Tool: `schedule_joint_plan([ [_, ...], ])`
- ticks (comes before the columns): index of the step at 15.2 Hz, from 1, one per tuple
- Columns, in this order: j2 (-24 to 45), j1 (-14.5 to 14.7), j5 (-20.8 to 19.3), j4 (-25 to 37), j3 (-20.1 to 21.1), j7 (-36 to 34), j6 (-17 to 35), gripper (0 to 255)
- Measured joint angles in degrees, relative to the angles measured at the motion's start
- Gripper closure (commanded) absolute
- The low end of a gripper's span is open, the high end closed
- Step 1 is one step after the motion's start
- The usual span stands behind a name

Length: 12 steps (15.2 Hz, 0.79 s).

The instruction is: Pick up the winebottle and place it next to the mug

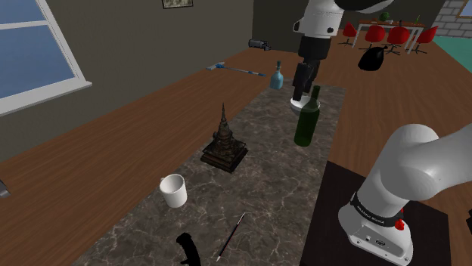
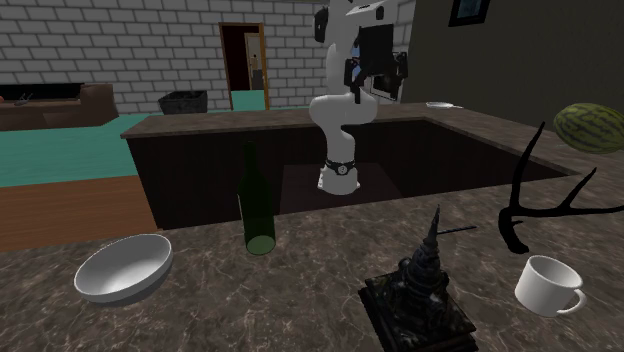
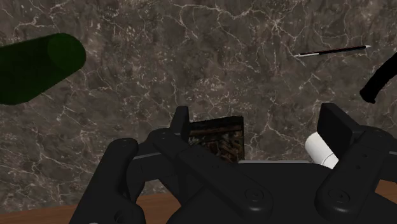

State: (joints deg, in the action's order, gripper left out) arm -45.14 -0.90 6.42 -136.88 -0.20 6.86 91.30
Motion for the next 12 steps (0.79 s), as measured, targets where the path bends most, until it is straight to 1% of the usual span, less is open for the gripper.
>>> schedule_joint_plan([
  [2, 0.09, -0.21, -0.44, -0.16, -0.48, 0.61, 0.22, 0],
  [10, 3.51, -3.57, -7.50, -1.17, -8.82, 11.01, 4.74, 0],
  [12, 5.22, -4.32, -9.13, -0.25, -11.06, 13.73, 5.71, 0],
])
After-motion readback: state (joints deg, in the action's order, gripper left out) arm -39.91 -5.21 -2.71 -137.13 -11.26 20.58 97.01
